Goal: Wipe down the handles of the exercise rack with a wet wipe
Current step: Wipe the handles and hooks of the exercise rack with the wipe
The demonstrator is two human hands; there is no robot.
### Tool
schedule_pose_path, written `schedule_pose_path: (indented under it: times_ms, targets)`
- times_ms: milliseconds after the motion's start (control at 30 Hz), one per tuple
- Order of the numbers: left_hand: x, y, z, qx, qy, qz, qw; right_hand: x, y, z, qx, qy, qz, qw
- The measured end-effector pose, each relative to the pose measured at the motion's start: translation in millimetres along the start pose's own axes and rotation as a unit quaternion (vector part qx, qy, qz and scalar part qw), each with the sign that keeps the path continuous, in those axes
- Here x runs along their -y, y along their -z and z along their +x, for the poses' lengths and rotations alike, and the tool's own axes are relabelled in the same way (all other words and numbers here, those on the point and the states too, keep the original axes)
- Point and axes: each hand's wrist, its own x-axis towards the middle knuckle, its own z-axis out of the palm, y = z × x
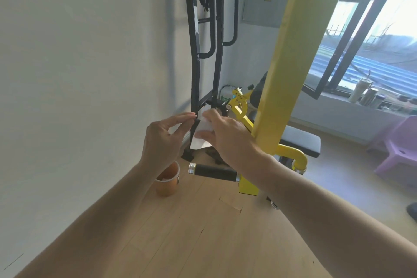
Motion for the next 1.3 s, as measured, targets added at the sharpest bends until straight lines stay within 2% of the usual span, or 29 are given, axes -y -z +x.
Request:
schedule_pose_path:
  times_ms: [67,167,233,333,467,533,633,733,867,967,1033,1133,1200,1300]
  targets:
    - [2.3,-0.1,0.6,0.002,-0.012,-0.007,1.0,0.1,1.7,-3.1,0.016,0.001,-0.105,0.994]
    - [3.1,-1.3,1.9,0.007,-0.013,-0.022,1.0,-4.5,4.6,-14.7,0.029,-0.012,-0.282,0.959]
    - [2.3,-2.6,3.5,0.013,-0.015,-0.024,1.0,-9.7,0.4,-16.7,0.02,-0.029,-0.333,0.942]
    - [2.1,-5.3,5.5,0.017,-0.026,-0.022,0.999,-14.8,-16.9,-10.6,-0.036,-0.016,-0.286,0.957]
    - [5.2,-6.9,2.8,0.002,-0.039,-0.019,0.999,-12.5,-25.6,1.6,-0.044,0.041,-0.215,0.975]
    - [7.2,-7.7,0.8,-0.014,-0.045,-0.029,0.998,-12.0,-22.1,1.0,-0.038,0.043,-0.245,0.968]
    - [11.5,-8.7,2.2,-0.025,-0.031,-0.037,0.999,-10.7,-8.2,-12.2,0.039,-0.017,-0.332,0.942]
    - [11.8,-10.9,1.6,-0.026,-0.017,-0.043,0.999,-13.3,-1.1,-16.4,0.058,-0.037,-0.393,0.917]
    - [7.9,-13.7,-2.4,-0.02,-0.003,-0.068,0.997,-7.5,-13.7,5.1,-0.006,0.03,-0.287,0.957]
    - [9.2,-12.6,-4.9,-0.028,-0.031,-0.041,0.998,-4.5,-21.4,10.8,-0.008,0.049,-0.2,0.979]
    - [7.3,-12.8,-6.1,-0.033,-0.038,-0.034,0.998,-4.9,-16.8,3.8,-0.012,0.044,-0.216,0.975]
    - [2.1,-14.0,-5.1,-0.032,-0.021,-0.051,0.998,-9.1,5.9,-12.9,0.07,0.005,-0.311,0.948]
    - [1.6,-14.8,-4.2,-0.033,-0.025,-0.044,0.998,-13.7,14.5,-19.2,0.097,0.004,-0.34,0.936]
    - [0.0,-16.1,-5.5,-0.033,-0.024,-0.045,0.998,-10.3,9.3,-13.3,0.083,-0.005,-0.234,0.969]
